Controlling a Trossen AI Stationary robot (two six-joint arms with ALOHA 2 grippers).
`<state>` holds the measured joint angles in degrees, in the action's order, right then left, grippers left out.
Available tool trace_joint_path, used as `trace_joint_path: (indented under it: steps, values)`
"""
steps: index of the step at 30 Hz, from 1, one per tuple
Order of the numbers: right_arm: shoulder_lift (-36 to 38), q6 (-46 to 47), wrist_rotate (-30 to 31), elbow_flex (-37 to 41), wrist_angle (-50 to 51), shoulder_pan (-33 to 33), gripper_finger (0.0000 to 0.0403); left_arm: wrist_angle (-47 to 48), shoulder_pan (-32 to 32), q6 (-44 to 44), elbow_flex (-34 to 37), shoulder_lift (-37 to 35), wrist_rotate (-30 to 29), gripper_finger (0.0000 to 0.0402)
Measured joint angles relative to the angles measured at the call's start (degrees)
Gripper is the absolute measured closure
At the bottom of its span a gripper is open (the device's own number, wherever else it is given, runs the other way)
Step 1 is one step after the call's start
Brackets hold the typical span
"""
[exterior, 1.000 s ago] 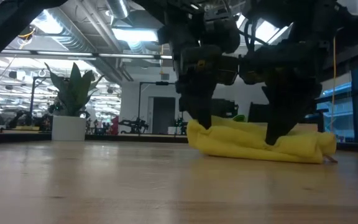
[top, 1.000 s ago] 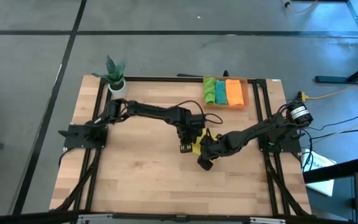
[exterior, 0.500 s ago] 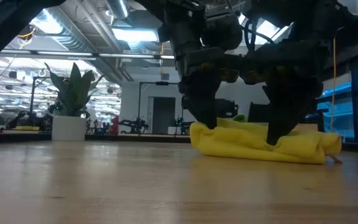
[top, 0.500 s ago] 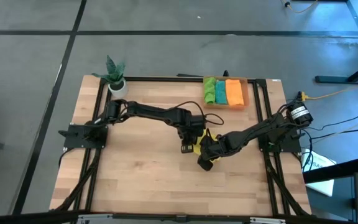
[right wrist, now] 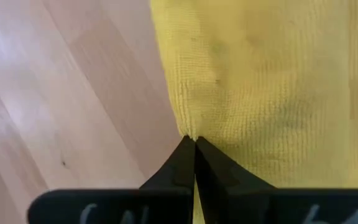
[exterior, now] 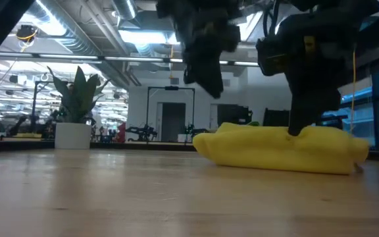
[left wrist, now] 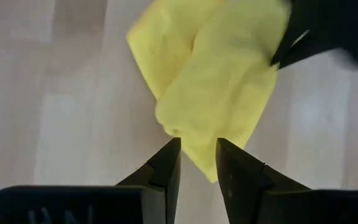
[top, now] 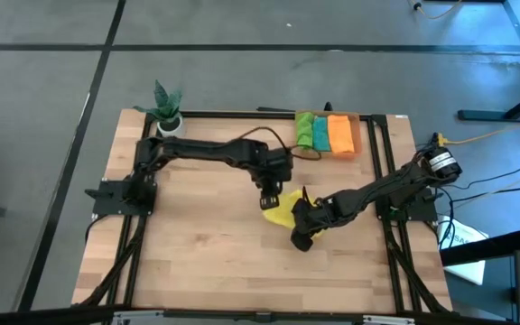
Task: Roll microfiber towels into tight, uniform cylinder then place into a basket
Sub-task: Fold the yellow towel
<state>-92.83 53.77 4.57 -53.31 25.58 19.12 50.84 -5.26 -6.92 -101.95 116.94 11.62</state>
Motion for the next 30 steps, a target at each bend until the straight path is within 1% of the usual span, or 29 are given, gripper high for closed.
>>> trace_joint_path:
  steps: [3,5,7,13,17,19,22,25,27,28,30]
  values:
    - [0.5,1.3,-2.3,0.0,-0.1,0.0,0.0385,0.1,-0.4,0.0,0.0,-2.2,-0.1,0.0310]
    - [0.9,1.1,-3.3,-0.3,-0.1,0.0,0.0371,0.3,-0.5,0.0,0.0,-3.4,-0.3,0.0310]
    - [1.2,0.6,-3.3,-0.8,0.4,-0.1,0.0351,-0.2,-0.5,0.0,-0.1,-4.2,-0.3,0.0312]
    - [1.2,-0.9,-3.7,-2.6,1.1,-0.2,0.0281,2.1,-0.2,0.0,0.0,-5.7,-0.4,0.0311]
    - [1.1,-0.2,-7.2,-4.7,3.2,-1.1,0.0255,4.0,0.5,0.0,0.0,-6.1,-0.5,0.0310]
    - [1.1,-0.6,-8.2,-6.5,7.3,-1.9,0.0250,4.5,0.7,0.0,0.0,-6.4,-0.5,0.0310]
    - [1.5,-1.8,-7.2,-10.0,16.1,-2.2,0.0248,6.7,1.0,-0.1,0.0,-7.0,-0.6,0.0311]
    - [2.8,-1.5,-2.0,-13.2,27.6,-2.0,0.0248,7.3,1.3,-0.1,-0.1,-8.1,-1.0,0.0313]
    - [3.9,-0.2,1.4,-14.6,34.1,-1.8,0.0248,7.4,1.6,0.1,-0.1,-8.3,-2.5,0.0311]
    - [4.5,0.1,2.8,-14.9,36.1,-1.9,0.0248,7.0,1.7,0.7,-0.1,-8.3,-3.5,0.0311]
    - [5.8,0.8,3.1,-14.7,37.6,-2.3,0.0248,7.0,1.8,1.4,0.0,-8.3,-4.4,0.0310]
